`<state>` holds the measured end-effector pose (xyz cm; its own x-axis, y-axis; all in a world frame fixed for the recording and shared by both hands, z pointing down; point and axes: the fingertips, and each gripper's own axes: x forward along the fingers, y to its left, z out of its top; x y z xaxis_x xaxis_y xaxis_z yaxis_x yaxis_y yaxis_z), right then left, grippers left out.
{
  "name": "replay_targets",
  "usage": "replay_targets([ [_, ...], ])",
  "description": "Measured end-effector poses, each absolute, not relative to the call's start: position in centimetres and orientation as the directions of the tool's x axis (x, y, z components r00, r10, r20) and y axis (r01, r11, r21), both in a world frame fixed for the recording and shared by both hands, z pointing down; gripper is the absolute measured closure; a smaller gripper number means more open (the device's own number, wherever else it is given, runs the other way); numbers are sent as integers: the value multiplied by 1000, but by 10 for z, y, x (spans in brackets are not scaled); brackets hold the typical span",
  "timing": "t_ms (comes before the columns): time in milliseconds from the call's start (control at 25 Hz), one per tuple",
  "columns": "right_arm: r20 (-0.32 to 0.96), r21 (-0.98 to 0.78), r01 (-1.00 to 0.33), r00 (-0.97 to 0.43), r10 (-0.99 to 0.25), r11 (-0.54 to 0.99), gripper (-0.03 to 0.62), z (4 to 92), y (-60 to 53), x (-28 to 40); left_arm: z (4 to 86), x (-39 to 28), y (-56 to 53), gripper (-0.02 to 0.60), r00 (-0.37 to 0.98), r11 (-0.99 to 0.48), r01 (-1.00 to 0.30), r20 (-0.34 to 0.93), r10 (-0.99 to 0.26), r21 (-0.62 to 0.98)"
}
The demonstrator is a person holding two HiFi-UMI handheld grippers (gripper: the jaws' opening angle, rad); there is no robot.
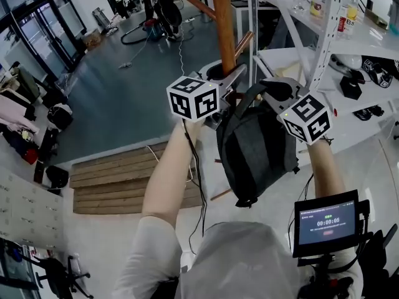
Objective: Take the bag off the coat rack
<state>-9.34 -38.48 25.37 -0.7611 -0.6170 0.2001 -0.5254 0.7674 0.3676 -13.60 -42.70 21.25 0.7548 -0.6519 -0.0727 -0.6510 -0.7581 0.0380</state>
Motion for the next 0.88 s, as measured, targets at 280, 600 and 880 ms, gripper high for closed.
replay_targets([
  [280, 154, 332, -577, -747, -646, 746, 545, 237, -355, -60, 212, -145, -427, 448, 750, -754, -655, -77, -656, 47],
  [600, 127, 262, -706, -651, -748, 658, 545, 248, -328, 0, 212, -151, -426, 448, 675, -678, -735, -88, -733, 12],
  [880, 106, 231, -829, -499, -860, 510, 545, 257, -297, 68, 209, -159, -413, 448, 569, -575, -818, -191, -800, -31],
])
